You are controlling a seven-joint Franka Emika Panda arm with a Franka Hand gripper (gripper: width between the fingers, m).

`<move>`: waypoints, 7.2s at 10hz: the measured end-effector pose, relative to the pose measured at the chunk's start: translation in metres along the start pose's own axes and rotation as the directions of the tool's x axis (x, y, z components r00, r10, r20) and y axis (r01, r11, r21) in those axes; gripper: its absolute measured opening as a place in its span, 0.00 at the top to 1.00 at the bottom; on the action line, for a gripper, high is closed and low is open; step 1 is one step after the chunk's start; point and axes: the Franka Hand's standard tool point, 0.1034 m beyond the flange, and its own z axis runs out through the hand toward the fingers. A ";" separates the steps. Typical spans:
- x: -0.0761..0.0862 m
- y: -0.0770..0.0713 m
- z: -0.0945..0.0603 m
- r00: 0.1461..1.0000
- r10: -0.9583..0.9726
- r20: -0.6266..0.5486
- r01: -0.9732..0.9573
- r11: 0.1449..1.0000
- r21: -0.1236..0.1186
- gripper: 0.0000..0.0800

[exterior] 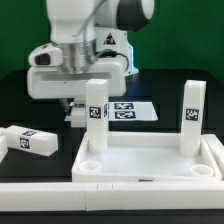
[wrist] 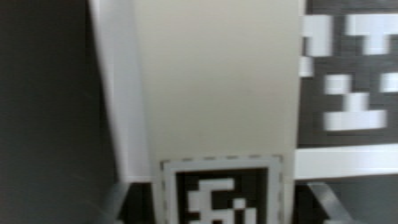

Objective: Assemble desk

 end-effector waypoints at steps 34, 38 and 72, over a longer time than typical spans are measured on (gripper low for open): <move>0.026 0.034 0.000 0.497 0.132 0.858 -0.515 0.841 0.168 0.64; 0.082 0.028 -0.071 0.647 0.099 0.756 -0.437 0.861 0.261 0.64; 0.204 -0.218 -0.164 0.925 -0.082 -0.372 0.074 0.997 -0.034 0.64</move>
Offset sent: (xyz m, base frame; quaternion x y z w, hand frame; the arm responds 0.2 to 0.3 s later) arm 0.0000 0.0000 0.0000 0.0000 0.0000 0.1938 0.9810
